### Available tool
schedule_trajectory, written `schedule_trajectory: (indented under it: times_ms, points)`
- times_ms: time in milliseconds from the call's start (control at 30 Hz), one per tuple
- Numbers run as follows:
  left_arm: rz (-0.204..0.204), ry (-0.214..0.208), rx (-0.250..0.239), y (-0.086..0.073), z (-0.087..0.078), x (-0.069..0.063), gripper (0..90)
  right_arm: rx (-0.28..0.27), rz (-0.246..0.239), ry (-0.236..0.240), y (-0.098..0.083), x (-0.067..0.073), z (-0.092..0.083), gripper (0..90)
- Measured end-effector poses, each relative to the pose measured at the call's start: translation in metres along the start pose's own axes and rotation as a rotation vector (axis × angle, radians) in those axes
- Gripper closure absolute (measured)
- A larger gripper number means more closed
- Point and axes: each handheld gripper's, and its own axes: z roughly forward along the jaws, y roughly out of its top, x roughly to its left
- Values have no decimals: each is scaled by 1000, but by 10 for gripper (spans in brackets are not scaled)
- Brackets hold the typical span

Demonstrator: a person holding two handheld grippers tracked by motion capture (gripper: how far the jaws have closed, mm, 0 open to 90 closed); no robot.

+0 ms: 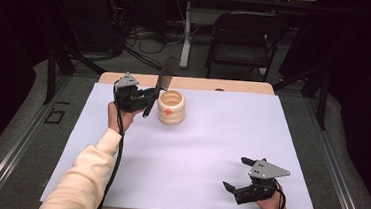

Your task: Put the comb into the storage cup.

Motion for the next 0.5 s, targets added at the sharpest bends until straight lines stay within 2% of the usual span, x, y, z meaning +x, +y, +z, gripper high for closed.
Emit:
schedule_trajectory:
  times_ms: [200,367,500]
  points:
    - [-7,6,-12,3,3,3,720,0,0,-2,0,0,0,0]
    - [13,12,-23,6,6,1,720,-1,0,-5,0,0,0,0]
    - [12,9,-30,8,8,2,720,0,1,-3,0,0,0,0]
